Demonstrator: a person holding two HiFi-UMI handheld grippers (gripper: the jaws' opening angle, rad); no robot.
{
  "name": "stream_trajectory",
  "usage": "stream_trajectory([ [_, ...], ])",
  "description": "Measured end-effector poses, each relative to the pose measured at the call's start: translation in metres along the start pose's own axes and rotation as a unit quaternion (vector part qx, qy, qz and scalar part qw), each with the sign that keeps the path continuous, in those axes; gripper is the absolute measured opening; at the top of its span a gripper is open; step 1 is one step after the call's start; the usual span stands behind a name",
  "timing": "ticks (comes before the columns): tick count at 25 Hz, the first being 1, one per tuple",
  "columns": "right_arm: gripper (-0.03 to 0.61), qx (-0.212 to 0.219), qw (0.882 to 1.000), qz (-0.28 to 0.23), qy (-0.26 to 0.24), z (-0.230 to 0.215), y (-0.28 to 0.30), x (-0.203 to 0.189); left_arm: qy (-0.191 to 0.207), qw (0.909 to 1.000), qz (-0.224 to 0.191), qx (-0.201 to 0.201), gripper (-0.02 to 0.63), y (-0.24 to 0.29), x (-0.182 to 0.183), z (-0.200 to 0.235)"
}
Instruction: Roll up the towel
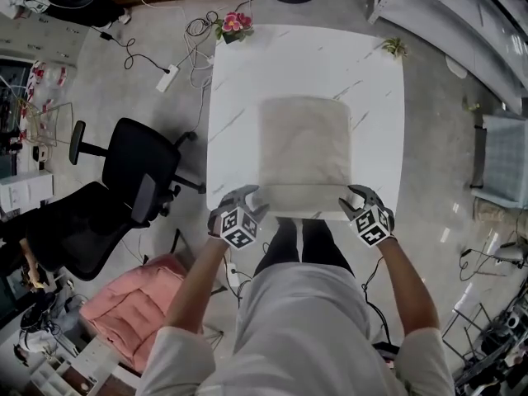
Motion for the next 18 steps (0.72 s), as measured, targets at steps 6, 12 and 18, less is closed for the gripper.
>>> stream_trajectory([
  [6,0.193,0.031,0.997,0.053,-0.045,0.027,0.012,-0.034,0.057,0.998,0.019,-0.019,0.235,0.018,-0.01,-0.044],
  [12,0.213,0.003,0.992,0.083,-0.092,0.023,0.037,-0.05,0.06,0.9971,0.044,0.011,0.213,0.046,-0.026,-0.041],
  [18,0.126,-0.017,0.989,0.077,-0.123,0.03,0.044,-0.052,0.078,0.996,0.042,0.01,0.14,0.047,-0.027,-0.04],
])
Point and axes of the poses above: the fingertips, and each gripper's own axes: y forward along the fingers, z to its left, x out of its top, the point moved 9 cm from there along -y, backward along the fingers, and after that the axes turned 13 degrees about y, right-handed, at the moved point
